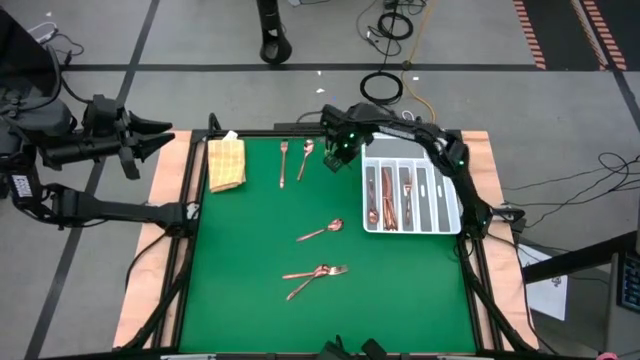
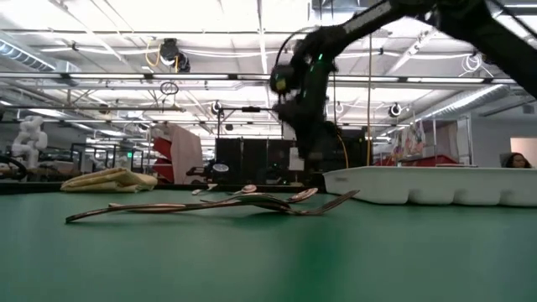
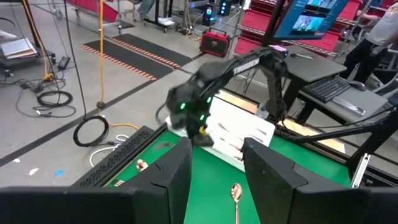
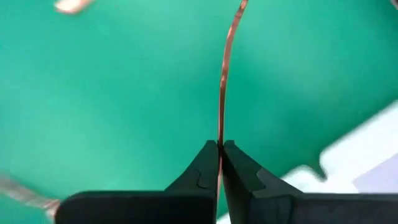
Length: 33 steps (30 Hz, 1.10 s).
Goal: Sort silverware
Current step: Put the top right gold fork into the silverware organizer
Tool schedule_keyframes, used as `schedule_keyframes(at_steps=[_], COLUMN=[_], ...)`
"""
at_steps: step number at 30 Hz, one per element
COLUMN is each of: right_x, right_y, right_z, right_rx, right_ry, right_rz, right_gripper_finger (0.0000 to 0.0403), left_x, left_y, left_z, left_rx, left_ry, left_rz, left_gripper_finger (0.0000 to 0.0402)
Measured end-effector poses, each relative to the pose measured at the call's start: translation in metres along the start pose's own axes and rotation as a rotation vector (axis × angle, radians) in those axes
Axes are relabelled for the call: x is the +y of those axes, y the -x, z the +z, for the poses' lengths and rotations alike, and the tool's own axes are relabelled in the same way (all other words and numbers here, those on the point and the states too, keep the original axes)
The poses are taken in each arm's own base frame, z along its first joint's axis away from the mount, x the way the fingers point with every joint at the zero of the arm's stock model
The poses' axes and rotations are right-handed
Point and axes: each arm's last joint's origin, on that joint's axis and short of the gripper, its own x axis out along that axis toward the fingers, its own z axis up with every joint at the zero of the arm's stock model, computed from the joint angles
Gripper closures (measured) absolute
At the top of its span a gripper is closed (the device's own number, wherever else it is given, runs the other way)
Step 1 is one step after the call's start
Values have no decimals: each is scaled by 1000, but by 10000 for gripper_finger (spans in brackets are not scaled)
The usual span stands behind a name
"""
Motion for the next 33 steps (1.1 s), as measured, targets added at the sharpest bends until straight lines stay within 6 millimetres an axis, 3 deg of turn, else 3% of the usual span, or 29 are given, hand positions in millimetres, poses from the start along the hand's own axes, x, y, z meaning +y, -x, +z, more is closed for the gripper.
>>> schedule_keyframes(at_steps=[5, 10, 12, 15, 19, 24, 29, 33], right_x=[3, -4, -13, -24, -38, -51, -59, -64], right_y=[77, 167, 191, 206, 194, 155, 111, 82], right_z=[-21, -68, -93, -134, -189, -248, -286, -305], right_rx=[-138, -344, -404, -455, -507, -596, -627, -579], right_ry=[-2, -51, -98, -199, -337, -521, -643, -708], right_rz=[64, 30, 49, 59, 128, 272, 404, 445], right_gripper_finger=[403, 403, 403, 403, 403, 403, 403, 403], left_x=[0, 0, 0, 0, 0, 0, 0, 0], left_y=[0, 0, 0, 0, 0, 0, 0, 0], left_z=[0, 0, 0, 0, 0, 0, 0, 1], left_rx=[0, 0, 0, 0, 0, 0, -1, -13], left_ry=[3, 3, 2, 2, 2, 2, 3, 10], left_rz=[-1, -1, 0, -1, 0, 0, -1, -4], left_gripper_finger=[254, 254, 254, 254, 254, 254, 254, 254])
